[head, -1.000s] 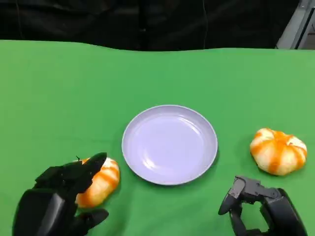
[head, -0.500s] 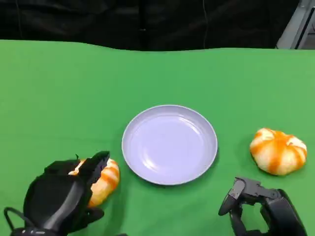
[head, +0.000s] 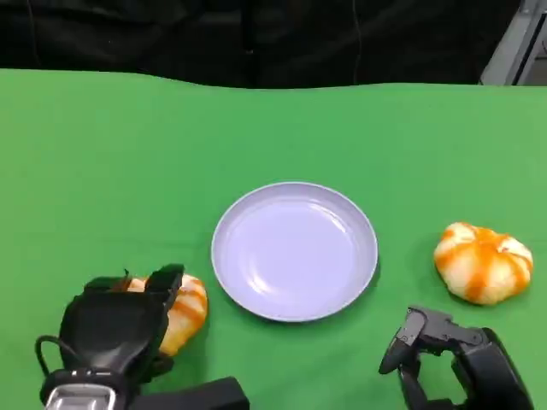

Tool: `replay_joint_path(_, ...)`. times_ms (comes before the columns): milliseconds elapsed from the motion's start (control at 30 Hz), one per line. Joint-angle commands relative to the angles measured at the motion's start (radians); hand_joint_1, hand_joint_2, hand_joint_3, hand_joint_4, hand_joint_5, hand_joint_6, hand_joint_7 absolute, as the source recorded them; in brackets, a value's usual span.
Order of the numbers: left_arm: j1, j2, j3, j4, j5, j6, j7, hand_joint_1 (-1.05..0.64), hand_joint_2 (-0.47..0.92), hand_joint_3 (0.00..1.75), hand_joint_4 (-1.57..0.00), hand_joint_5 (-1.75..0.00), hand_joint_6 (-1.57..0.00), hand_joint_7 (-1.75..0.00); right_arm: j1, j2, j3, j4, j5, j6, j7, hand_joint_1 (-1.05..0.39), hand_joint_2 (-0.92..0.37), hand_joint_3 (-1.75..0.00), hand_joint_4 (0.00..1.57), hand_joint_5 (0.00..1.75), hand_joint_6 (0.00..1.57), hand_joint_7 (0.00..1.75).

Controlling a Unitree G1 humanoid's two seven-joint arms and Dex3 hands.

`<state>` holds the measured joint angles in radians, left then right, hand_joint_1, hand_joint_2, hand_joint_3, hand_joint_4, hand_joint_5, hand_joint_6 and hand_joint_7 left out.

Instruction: Grasp the bread from the table and place it into the plate.

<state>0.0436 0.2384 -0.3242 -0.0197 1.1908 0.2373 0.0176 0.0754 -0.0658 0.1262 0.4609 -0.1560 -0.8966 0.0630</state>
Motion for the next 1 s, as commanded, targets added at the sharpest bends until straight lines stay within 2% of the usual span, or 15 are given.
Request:
replay_joint_path(33, -0.031, 0.016, -0.017, 0.048, -0.034, 0.034, -0.058, -0.54, 0.92, 0.01, -0.44, -0.06, -0.29, 0.00, 0.007, -0.004, -0.006, -0.007, 0.007, 0.005, -0.006, -0.54, -0.33, -1.48, 0.89, 1.75, 0.81, 1.50)
replay_joint_path(233, -0.033, 0.029, -0.034, 0.051, -0.087, 0.043, -0.098, -0.49, 0.91, 0.00, -0.50, -0.06, -0.35, -0.02, 0.009, -0.003, -0.006, -0.008, 0.015, 0.007, -0.002, -0.54, -0.32, -1.47, 0.88, 1.75, 0.81, 1.50)
replay_joint_path(267, -0.032, 0.032, -0.035, 0.049, -0.094, 0.039, -0.094, -0.46, 0.91, 0.00, -0.56, -0.09, -0.39, -0.03, 0.009, -0.003, -0.006, -0.008, 0.012, 0.006, -0.004, -0.54, -0.32, -1.47, 0.88, 1.75, 0.81, 1.50)
replay_joint_path(300, -0.031, 0.037, -0.036, 0.049, -0.103, 0.031, -0.083, -0.41, 0.92, 0.00, -0.70, -0.16, -0.45, -0.05, 0.008, -0.003, -0.007, -0.007, 0.008, 0.004, -0.006, -0.54, -0.32, -1.48, 0.88, 1.75, 0.82, 1.50)
replay_joint_path(333, -0.029, 0.042, -0.034, 0.051, -0.116, 0.014, -0.056, -0.36, 0.92, 0.00, -0.74, -0.46, -0.54, -0.05, 0.006, -0.003, -0.007, -0.003, 0.008, 0.000, -0.006, -0.55, -0.32, -1.48, 0.88, 1.75, 0.82, 1.50)
replay_joint_path(400, -0.023, 0.050, -0.022, 0.066, -0.152, -0.047, 0.051, -0.23, 0.91, 0.01, -0.69, -1.25, -0.80, -0.07, 0.003, -0.004, -0.007, 0.002, 0.009, -0.003, -0.005, -0.54, -0.32, -1.47, 0.88, 1.75, 0.81, 1.51)
replay_joint_path(467, -0.020, 0.060, -0.010, 0.094, -0.185, -0.115, 0.171, -0.18, 0.92, 0.02, -0.71, -1.45, -0.93, -0.09, 0.002, -0.004, -0.006, 0.002, 0.012, -0.001, -0.003, -0.54, -0.33, -1.47, 0.88, 1.75, 0.81, 1.51)
replay_joint_path(533, -0.022, 0.072, -0.002, 0.126, -0.209, -0.183, 0.289, -0.16, 0.92, 0.10, -0.79, -1.42, -1.12, -0.11, 0.002, -0.003, -0.005, 0.003, 0.016, 0.001, 0.000, -0.54, -0.33, -1.47, 0.88, 1.75, 0.81, 1.50)
replay_joint_path(667, -0.029, 0.090, 0.014, 0.170, -0.232, -0.278, 0.460, -0.13, 0.92, 0.24, -0.88, -1.40, -1.27, -0.14, 0.000, -0.002, -0.005, 0.005, 0.014, 0.001, -0.001, -0.53, -0.33, -1.47, 0.89, 1.75, 0.81, 1.50)
replay_joint_path(700, -0.031, 0.094, 0.016, 0.178, -0.231, -0.292, 0.490, -0.11, 0.87, 0.33, -0.92, -1.38, -1.29, -0.16, 0.000, -0.002, -0.006, 0.005, 0.012, 0.003, -0.003, -0.54, -0.33, -1.47, 0.88, 1.75, 0.81, 1.50)
replay_joint_path(733, -0.033, 0.096, 0.017, 0.184, -0.230, -0.301, 0.510, -0.11, 0.77, 0.54, -0.94, -1.38, -1.28, -0.21, 0.000, -0.003, -0.006, 0.004, 0.010, 0.003, -0.004, -0.54, -0.33, -1.47, 0.88, 1.75, 0.81, 1.50)
replay_joint_path(800, -0.033, 0.103, 0.023, 0.183, -0.227, -0.307, 0.543, -0.12, 0.68, 0.72, -0.94, -1.39, -1.26, -0.30, -0.002, -0.004, -0.007, 0.007, 0.008, -0.002, -0.005, -0.54, -0.33, -1.47, 0.88, 1.75, 0.81, 1.50)
replay_joint_path(867, -0.031, 0.107, 0.026, 0.178, -0.225, -0.309, 0.563, -0.14, 0.66, 0.76, -0.99, -1.28, -1.19, -0.47, -0.003, -0.004, -0.007, 0.009, 0.009, -0.006, -0.005, -0.54, -0.33, -1.46, 0.88, 1.75, 0.81, 1.50)
replay_joint_path(933, -0.029, 0.110, 0.029, 0.171, -0.225, -0.310, 0.576, -0.14, 0.63, 0.80, -1.00, -1.27, -1.12, -0.64, -0.004, -0.004, -0.007, 0.010, 0.008, -0.005, -0.005, -0.54, -0.33, -1.46, 0.88, 1.75, 0.81, 1.50)
replay_joint_path(1000, -0.029, 0.113, 0.029, 0.164, -0.223, -0.310, 0.585, -0.14, 0.60, 0.82, -1.00, -1.28, -1.09, -0.70, -0.004, -0.004, -0.008, 0.007, 0.006, 0.001, -0.006, -0.54, -0.34, -1.46, 0.88, 1.75, 0.81, 1.50)
